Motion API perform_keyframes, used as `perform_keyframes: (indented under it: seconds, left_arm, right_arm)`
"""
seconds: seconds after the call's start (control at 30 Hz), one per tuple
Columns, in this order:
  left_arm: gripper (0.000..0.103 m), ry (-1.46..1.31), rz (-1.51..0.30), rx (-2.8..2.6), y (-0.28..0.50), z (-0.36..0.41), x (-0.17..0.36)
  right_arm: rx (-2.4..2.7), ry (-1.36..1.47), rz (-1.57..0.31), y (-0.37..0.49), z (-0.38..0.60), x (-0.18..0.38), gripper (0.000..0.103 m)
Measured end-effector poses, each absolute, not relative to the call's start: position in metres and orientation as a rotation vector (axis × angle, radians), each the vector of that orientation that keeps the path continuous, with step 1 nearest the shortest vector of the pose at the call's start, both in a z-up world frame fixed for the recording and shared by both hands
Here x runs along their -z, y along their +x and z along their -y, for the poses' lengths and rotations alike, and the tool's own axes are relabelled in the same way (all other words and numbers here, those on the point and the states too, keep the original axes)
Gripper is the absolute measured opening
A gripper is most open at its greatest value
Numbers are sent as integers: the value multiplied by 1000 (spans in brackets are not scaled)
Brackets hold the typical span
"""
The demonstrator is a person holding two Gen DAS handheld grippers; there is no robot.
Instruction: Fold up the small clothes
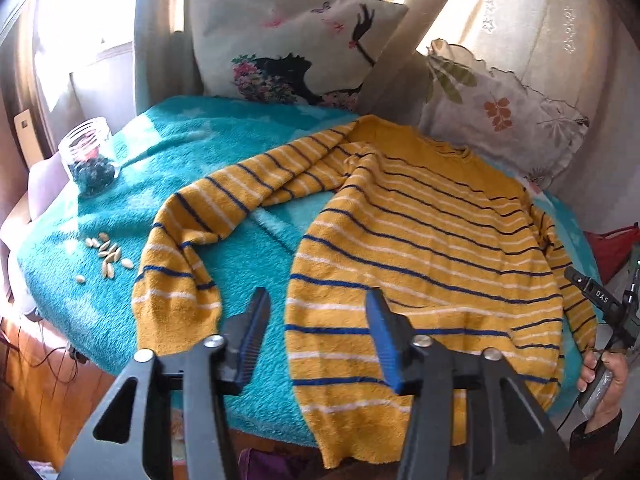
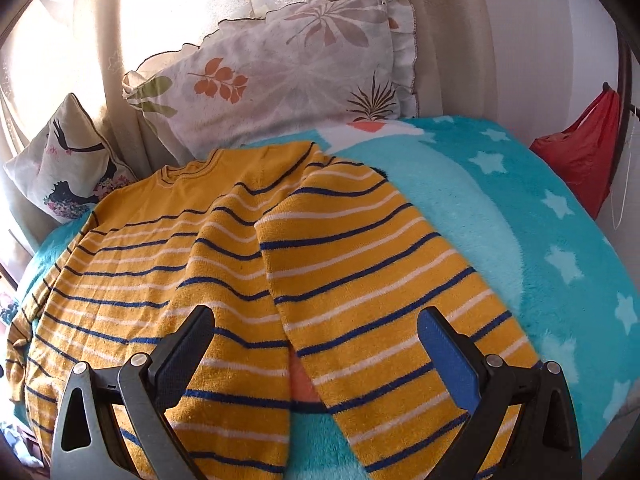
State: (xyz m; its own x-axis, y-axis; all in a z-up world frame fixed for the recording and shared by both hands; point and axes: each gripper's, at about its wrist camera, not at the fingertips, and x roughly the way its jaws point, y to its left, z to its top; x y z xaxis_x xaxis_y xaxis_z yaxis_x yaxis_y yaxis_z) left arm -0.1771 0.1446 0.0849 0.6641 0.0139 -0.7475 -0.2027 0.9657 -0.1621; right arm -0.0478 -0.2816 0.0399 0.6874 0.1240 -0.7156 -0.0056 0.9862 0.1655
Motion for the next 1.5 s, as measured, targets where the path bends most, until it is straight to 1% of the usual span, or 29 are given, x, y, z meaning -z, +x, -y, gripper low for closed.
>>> perform_keyframes:
  seconds: [0.03,0.13,0.17,0.2,0.23,0.27,0.3,0.4,0.47,0.53,0.57,0.6,0.73,0.93,1.5]
  left_arm:
    - [57,-234,-830,-108,-173,-135,-86]
    - [57,-240,-851,-38,-155,-113,-83]
    - [57,-247,-860,-20,-149,-108,-82]
    - [57,-250,-870,-7,-142,-103,-80]
    - [57,-247,-878,-2,-137,-98,-79]
    - [57,-241,-884,1,-132,-94,-78]
    - [57,-237,-886,4,-128,-90,-78]
    - [62,-215,-890,11,-118,-81,-77]
    - [64,-189,-890,4,-111,-74,-75]
    - [64,-158,-894,-10,-103,-68,-72]
    - [64,-145,-895,-22,-99,-65,-71]
    - [64,-128,-896,-34,-96,-62,-70]
    - [64,-75,-900,-66,-86,-51,-66]
    - [65,-50,-927,-47,-71,-39,-59]
    - [66,-80,-1005,45,-29,-5,-38]
  right_arm:
    - [-89,166,-826,-49,280,-37,103]
    - [-147,176,-890,-54,269,-26,102]
    - [-173,164,-915,-56,263,-21,91]
    - [-197,145,-936,-58,257,-18,71]
    - [-213,103,-932,-63,251,-19,64]
    - [-244,72,-948,-66,247,-19,42]
    - [-244,53,-968,-68,247,-19,34]
    - [-147,35,-972,-72,263,-27,36]
    - [-109,44,-935,-76,272,-38,42]
    - [-101,49,-889,-79,275,-50,52]
    - [-104,57,-866,-79,274,-55,63]
    - [-111,68,-841,-79,272,-60,69]
    - [-129,35,-809,-67,250,-68,71]
    - [-161,-36,-827,-50,222,-60,71]
    - [-129,44,-876,-21,237,-45,74]
